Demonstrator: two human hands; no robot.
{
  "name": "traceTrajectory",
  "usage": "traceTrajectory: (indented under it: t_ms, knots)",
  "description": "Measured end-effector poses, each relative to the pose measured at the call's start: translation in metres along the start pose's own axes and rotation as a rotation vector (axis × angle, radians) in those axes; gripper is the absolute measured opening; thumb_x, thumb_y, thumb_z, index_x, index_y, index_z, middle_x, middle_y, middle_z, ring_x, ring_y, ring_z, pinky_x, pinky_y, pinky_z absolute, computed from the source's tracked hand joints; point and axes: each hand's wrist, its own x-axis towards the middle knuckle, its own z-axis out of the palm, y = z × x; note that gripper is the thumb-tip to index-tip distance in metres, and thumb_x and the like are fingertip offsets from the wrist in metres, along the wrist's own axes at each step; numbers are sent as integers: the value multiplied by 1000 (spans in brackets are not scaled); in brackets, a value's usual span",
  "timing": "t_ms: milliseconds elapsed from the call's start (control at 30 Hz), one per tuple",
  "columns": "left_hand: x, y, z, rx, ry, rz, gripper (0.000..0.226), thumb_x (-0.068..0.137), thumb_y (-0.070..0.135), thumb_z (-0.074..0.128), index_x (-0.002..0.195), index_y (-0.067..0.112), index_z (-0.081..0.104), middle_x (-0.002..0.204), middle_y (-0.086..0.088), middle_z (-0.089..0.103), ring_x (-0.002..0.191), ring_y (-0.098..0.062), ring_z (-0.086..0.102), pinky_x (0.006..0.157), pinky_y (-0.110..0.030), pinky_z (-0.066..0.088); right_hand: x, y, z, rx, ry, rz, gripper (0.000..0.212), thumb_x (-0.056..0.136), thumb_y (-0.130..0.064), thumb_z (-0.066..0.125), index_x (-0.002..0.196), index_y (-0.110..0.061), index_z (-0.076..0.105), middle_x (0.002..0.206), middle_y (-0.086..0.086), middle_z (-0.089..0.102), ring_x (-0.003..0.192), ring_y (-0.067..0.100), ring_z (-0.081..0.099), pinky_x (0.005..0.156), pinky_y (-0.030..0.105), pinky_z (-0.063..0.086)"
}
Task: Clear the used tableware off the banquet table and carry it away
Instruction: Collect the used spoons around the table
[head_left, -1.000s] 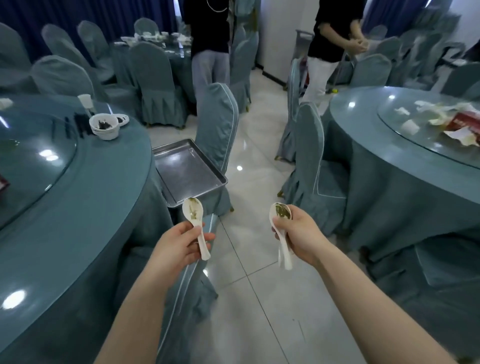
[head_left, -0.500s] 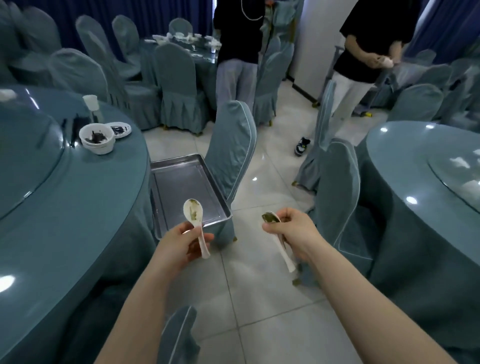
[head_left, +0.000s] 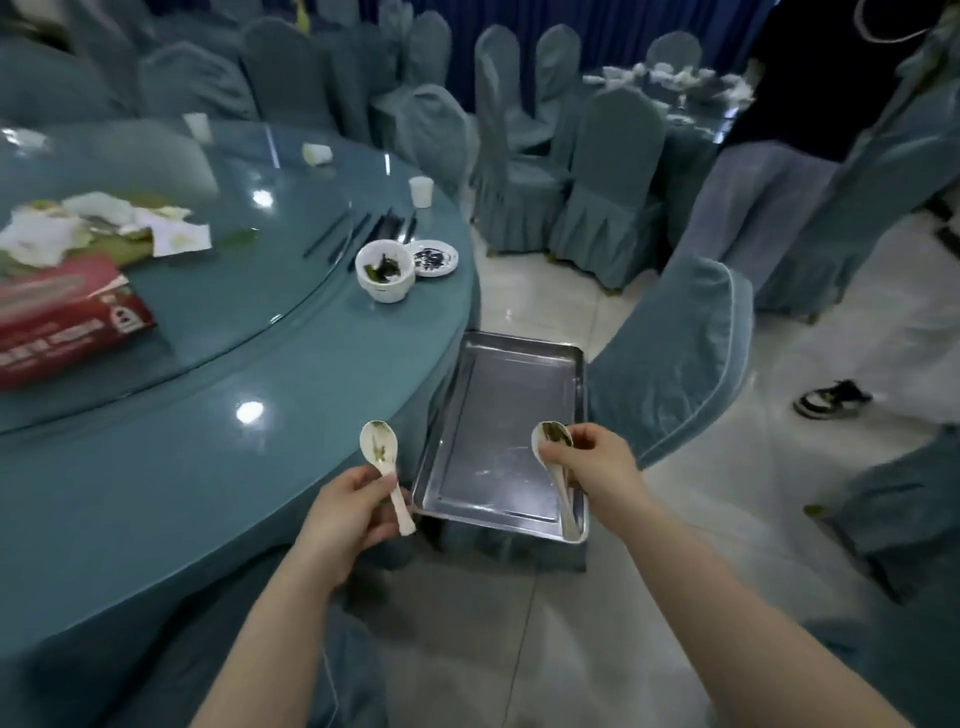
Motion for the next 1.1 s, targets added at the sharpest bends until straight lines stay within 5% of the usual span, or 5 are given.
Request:
traceTrajectory:
  t_ms: [200, 367, 733, 900, 1100]
  knots:
    - [26, 18, 3, -37, 236, -31, 11, 95, 15, 56, 102, 10, 63, 90, -14, 71, 85, -28, 69, 68, -35, 56, 95, -31, 31, 13, -222, 28, 18, 77, -18, 78, 89, -15, 65, 86, 4, 65, 76, 17, 60, 59, 24, 45]
    - [63, 35, -9, -43, 388, -20, 10, 94, 13, 57, 100, 11, 65, 90, -12, 70, 80, -24, 70, 56, -26, 56, 158, -44, 78, 29, -342, 58, 17, 75, -12, 78, 82, -12, 63, 76, 3, 62, 64, 13, 58, 54, 23, 44]
    - [202, 77, -32, 198, 369, -142, 15, 92, 9, 60, 81, 3, 69, 65, -8, 62, 60, -17, 58, 67, -26, 54, 285, -61, 150, 59, -309, 214, 14, 79, -6, 73, 79, -7, 59, 72, 10, 56, 58, 20, 52, 50, 26, 45]
    - [246, 84, -31, 273, 369, -189, 11, 88, 2, 61, 87, -7, 68, 68, -11, 55, 53, -16, 49, 49, -17, 48, 324, -53, 177, 11, -324, 289, 15, 78, -5, 72, 79, -6, 57, 68, 10, 54, 53, 20, 52, 56, 31, 50]
    - [294, 96, -26, 234, 464, -243, 20, 86, 5, 66, 106, -1, 65, 95, -19, 70, 78, -30, 67, 80, -38, 57, 368, -54, 224, -50, -355, 315, 18, 76, -10, 75, 79, -7, 58, 75, 9, 61, 62, 20, 60, 75, 40, 58]
